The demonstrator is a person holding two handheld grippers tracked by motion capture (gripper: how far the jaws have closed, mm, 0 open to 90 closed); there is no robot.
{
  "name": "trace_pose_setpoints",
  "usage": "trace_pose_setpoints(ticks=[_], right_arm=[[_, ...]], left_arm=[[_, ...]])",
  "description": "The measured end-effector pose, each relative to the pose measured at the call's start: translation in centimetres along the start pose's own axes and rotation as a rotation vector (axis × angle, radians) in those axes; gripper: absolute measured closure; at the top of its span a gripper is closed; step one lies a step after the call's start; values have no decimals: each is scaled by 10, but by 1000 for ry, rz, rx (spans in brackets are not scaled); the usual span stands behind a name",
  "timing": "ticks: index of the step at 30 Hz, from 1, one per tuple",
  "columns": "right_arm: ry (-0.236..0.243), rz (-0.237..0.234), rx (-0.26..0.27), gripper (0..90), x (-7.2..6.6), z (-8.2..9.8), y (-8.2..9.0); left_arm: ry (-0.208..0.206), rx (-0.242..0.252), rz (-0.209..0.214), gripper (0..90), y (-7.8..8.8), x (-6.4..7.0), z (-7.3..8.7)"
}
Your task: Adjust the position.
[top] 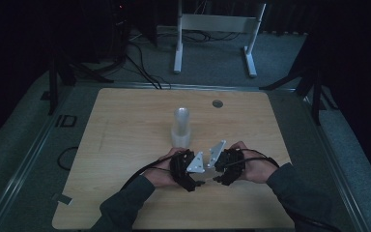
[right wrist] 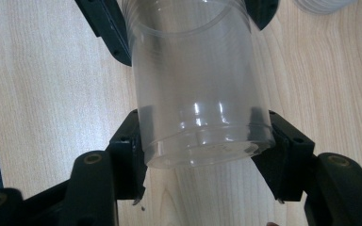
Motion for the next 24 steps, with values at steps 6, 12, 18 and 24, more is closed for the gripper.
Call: trace_pose_setpoints(ticks=[6, 12, 18, 24], right_arm=[[-25, 2, 18, 414, 1, 5, -1], [-47, 0, 23, 414, 0, 7, -3], [-81, 7, 30, 415, 2, 10, -4], [-124, 24, 30, 416, 5, 15, -7]], left_arm=[[42, 20, -4, 194, 1, -2, 0], [70, 44, -8, 176, 2, -3, -2], [98, 65, -25, 177, 5, -5, -3], [109, 86, -39, 178, 8, -7, -2]])
Point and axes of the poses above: each handheld gripper's, and its own axes: y roughly backward along the jaws, z roughly out of its underside, x roughly to its right, the point moved 1 cm from there along -y, roughly forward along the jaws, and after that the axes turned 1 degree about x, right-handed, at the moved point
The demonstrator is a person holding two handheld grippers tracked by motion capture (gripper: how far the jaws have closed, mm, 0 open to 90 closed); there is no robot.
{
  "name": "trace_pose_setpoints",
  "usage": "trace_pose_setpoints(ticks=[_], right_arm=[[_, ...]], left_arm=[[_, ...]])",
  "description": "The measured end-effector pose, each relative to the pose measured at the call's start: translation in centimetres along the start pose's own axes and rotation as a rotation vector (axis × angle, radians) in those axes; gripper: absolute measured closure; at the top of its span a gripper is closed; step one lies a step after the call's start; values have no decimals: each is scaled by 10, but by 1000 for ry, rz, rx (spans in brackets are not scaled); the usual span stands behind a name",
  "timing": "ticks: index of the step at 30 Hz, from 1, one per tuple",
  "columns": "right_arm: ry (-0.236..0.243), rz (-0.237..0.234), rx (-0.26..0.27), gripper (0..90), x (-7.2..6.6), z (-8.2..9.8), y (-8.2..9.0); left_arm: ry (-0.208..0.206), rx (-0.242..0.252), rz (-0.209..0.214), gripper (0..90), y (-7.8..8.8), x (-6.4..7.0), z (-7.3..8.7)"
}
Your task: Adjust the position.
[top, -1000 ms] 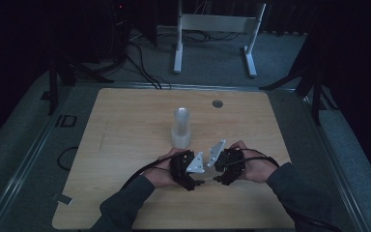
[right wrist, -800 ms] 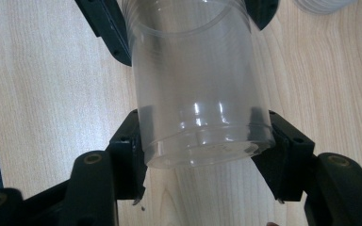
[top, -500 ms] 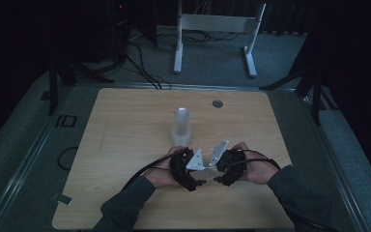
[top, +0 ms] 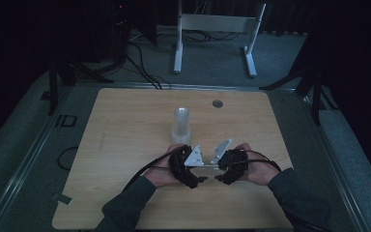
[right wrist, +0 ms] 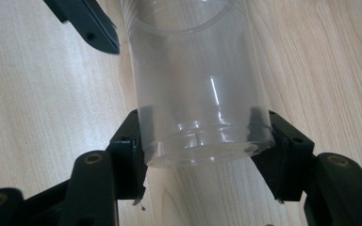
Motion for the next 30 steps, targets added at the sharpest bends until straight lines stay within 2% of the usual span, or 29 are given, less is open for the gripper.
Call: trace_pose_setpoints(ticks=[12, 30], right_arm=[[-113, 45, 5, 416, 10, 15, -4], [-319, 177, 45, 418, 25, 41, -5]], left_arm=[[23, 5, -25, 181, 3, -5, 3], [94, 21, -25, 203, 2, -12, 7]])
Point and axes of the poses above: each handheld gripper's, and its own axes: y roughly backward along the jaws, z roughly out of its underside, x roughly to its right, the point moved 1 cm from there along -y, roughly forward along the jaws, and after that the axes turned 1 degree about x, right-handed, at the moved point
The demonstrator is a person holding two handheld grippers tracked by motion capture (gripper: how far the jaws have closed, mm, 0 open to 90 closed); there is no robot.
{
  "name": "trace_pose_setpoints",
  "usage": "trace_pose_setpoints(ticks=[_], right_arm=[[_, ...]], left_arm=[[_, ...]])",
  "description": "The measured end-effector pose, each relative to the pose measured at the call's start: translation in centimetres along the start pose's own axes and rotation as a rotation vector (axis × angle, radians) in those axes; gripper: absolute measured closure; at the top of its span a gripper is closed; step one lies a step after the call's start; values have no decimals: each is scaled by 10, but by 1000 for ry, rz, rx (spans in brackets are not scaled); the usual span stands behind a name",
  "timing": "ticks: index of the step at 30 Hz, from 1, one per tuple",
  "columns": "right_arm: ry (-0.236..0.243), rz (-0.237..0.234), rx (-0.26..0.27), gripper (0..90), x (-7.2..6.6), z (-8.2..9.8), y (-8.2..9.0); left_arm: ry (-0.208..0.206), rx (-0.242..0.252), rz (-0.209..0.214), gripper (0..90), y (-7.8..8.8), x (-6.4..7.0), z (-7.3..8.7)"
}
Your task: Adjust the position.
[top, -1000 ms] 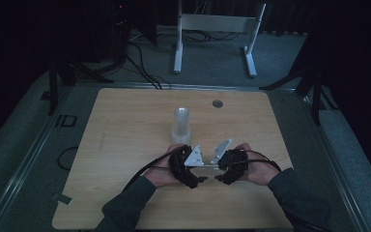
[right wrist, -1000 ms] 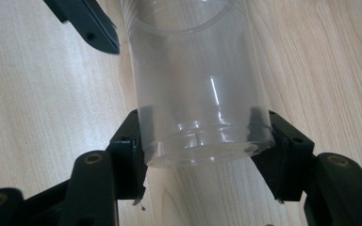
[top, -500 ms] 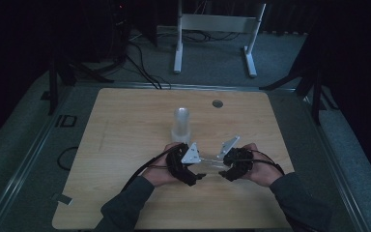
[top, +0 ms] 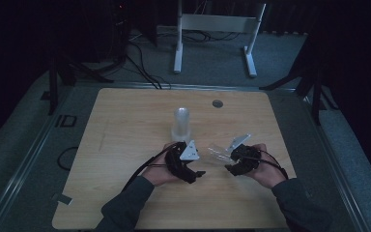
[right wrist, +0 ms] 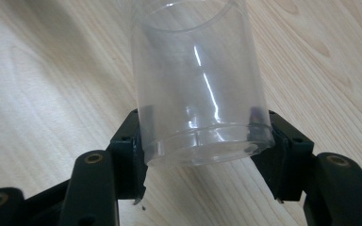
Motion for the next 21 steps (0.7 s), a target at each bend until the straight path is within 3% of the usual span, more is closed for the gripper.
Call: trace_pose_setpoints(ticks=[12, 21], right_arm=[[-89, 68, 34, 419, 7, 12, -4], [-183, 113, 49, 419, 13, 21, -8]], left_arm=[[34, -4, 0, 226, -1, -3, -1], [51, -16, -10, 238, -3, -4, -1]])
Point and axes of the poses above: each handheld gripper's, and its own axes: y roughly backward along the jaws, z roughly out of its underside, x roughly to its right, the point moved 1 cm from there along -y, roughly forward along the jaws, and after that the axes turned 1 degree about x, right-handed, at the moved point
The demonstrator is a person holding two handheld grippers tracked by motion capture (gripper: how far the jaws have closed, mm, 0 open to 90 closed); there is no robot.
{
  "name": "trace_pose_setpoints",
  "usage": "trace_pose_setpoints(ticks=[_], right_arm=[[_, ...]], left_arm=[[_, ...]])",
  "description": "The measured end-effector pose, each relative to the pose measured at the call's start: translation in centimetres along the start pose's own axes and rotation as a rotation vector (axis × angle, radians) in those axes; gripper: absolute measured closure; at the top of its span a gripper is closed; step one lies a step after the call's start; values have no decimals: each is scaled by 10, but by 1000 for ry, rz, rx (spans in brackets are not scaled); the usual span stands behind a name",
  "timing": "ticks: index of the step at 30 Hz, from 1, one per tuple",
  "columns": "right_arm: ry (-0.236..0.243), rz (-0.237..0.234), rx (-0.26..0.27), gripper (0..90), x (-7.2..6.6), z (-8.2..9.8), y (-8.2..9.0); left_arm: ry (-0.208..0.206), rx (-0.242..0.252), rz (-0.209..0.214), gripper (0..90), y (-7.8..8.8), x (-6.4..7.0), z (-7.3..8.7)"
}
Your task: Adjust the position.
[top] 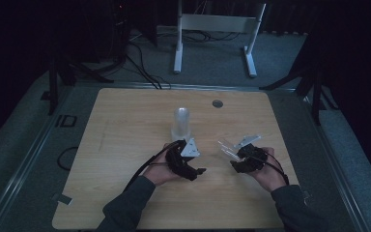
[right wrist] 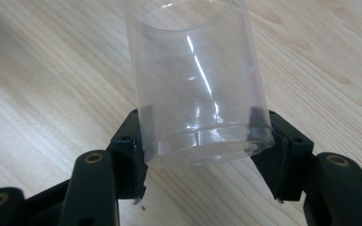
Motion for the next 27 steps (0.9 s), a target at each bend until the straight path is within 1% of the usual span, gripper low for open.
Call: trace_pose_setpoints(ticks=[1, 4, 7, 11, 13, 14, 16, 19, 22, 23, 24, 26, 27], right_arm=[[-14, 10, 8, 419, 1, 0, 1], [-60, 33, 29, 419, 3, 2, 4], [-91, 61, 35, 419, 4, 4, 5], [-118, 79, 60, 419, 5, 6, 7], [-126, 90, 68, 419, 4, 6, 7], [-129, 95, 70, 419, 4, 7, 7], [-134, 98, 77, 419, 4, 7, 7], [-157, 105, 87, 419, 4, 8, 7], [-167, 113, 97, 420, 3, 9, 7], [-169, 118, 99, 419, 3, 10, 7], [-176, 127, 104, 420, 2, 12, 5], [-191, 135, 113, 419, 2, 13, 5], [-202, 137, 114, 420, 2, 13, 4]], left_arm=[[1, 0, -2, 239, 0, 0, 0], [3, -15, -32, 244, -2, -1, 0], [11, -16, -36, 245, -3, -1, 0], [17, -17, -46, 245, -3, 0, -2], [21, -32, -62, 248, -4, 0, -3], [18, -38, -63, 249, -4, 0, -4], [18, -37, -62, 249, -4, 0, -4], [34, -30, -69, 250, -4, 0, -6], [39, -30, -72, 250, -4, -1, -7], [39, -33, -81, 250, -5, -1, -8], [40, -35, -84, 251, -5, -2, -8], [56, -29, -87, 252, -5, -2, -9], [56, -31, -90, 252, -5, -3, -9]])
Point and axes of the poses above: each handheld gripper's, and its own axes: y roughly backward along the jaws, z roughly out of its underside, x roughly to its right, the point moved 1 cm from there along -y, roughly forward along the jaws, and after that the axes turned 1 degree about x, right-handed, at the moved point
